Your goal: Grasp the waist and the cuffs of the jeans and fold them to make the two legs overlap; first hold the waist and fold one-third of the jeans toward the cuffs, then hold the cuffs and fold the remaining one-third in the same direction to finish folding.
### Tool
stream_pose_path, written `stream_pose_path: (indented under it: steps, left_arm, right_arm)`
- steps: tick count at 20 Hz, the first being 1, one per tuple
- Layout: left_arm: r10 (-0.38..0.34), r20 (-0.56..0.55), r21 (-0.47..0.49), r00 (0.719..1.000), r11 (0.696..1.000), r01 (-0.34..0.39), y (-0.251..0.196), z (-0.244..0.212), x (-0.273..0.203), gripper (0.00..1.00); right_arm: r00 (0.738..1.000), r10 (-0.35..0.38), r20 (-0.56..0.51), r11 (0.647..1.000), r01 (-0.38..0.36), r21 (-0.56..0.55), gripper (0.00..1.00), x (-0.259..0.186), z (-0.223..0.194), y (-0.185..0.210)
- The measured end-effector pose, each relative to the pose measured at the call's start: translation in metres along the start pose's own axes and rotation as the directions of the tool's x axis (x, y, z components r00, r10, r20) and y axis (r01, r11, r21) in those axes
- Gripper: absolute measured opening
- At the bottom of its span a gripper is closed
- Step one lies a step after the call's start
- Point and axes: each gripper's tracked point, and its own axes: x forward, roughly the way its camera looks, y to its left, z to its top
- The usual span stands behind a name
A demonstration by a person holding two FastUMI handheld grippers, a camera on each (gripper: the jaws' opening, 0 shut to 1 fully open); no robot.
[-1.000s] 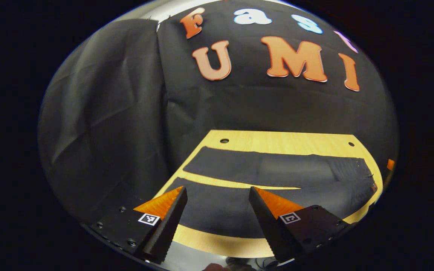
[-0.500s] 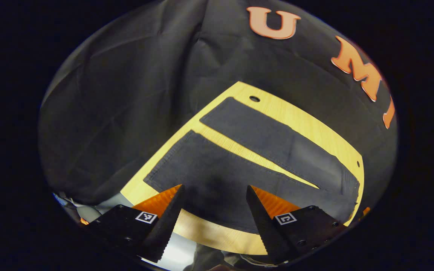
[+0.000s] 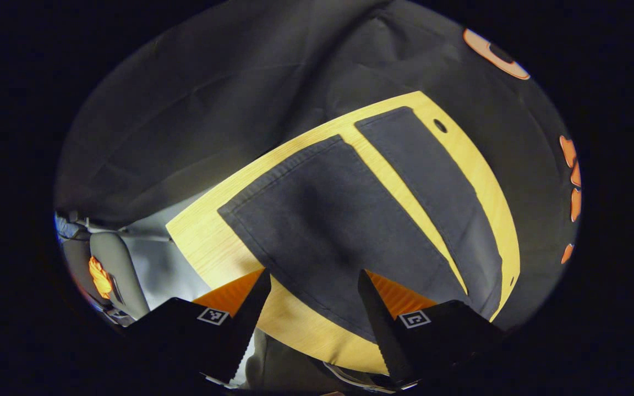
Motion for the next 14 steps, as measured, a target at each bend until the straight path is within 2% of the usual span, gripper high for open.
stream_pose_path:
  steps: [1,4,8,9,10,14]
  left_arm:
    - [0.013,-0.007,-0.011,1.0,1.0,-0.013,0.003,0.002,0.003,0.96]
    - [0.047,-0.025,-0.045,0.999,0.998,-0.048,0.012,0.009,0.011,0.96]
    - [0.066,-0.079,-0.095,0.995,0.993,-0.073,0.018,0.006,0.022,0.96]
    - [0.076,-0.085,-0.1,0.993,0.991,-0.085,0.02,0.007,0.023,0.92]
    - [0.088,-0.091,-0.1,0.992,0.99,-0.097,0.021,0.007,0.024,0.96]
    - [0.107,-0.121,-0.127,0.987,0.984,-0.123,0.025,0.01,0.026,0.96]
  right_arm:
    - [1.0,-0.015,-0.022,1.0,0.015,0.014,0.98,0.005,-0.001,-0.006]
    - [0.991,-0.075,-0.109,0.994,0.083,0.065,0.98,0.023,-0.012,-0.025]
    - [0.97,-0.105,-0.221,0.978,0.141,0.154,0.98,0.039,-0.03,-0.046]
    - [0.966,-0.105,-0.238,0.973,0.149,0.175,0.98,0.044,-0.032,-0.048]
    - [0.961,-0.107,-0.255,0.969,0.159,0.191,0.98,0.05,-0.033,-0.05]
    - [0.952,-0.129,-0.279,0.959,0.192,0.209,0.98,0.06,-0.028,-0.059]
